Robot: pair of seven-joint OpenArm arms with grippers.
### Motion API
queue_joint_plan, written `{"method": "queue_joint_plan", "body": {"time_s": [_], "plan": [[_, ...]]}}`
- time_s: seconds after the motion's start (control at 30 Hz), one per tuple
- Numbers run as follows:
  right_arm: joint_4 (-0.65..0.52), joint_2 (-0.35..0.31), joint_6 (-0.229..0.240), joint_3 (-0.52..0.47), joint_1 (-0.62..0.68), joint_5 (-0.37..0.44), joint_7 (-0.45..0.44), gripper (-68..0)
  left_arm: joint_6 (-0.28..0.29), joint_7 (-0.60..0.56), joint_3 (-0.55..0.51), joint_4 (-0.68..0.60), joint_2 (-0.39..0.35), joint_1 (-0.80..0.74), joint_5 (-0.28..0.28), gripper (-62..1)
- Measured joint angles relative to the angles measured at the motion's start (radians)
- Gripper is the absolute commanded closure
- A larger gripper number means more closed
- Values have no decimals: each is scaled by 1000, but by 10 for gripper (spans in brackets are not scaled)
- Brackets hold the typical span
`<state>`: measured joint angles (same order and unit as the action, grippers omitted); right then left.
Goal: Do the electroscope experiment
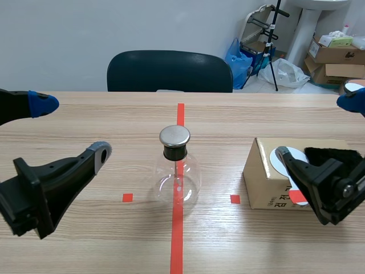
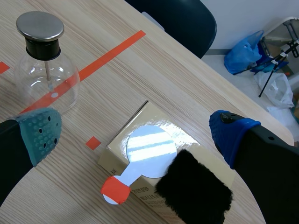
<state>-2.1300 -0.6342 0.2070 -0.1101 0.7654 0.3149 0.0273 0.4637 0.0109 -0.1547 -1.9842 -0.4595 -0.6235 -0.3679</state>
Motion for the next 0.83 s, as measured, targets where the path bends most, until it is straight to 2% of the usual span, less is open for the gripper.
{"method": "queue_joint_plan", "body": {"time_s": [0.83], "plan": [[0,0,0,0,0,0,0,-679,0,0,0,0,0,0,0,-623]]}}
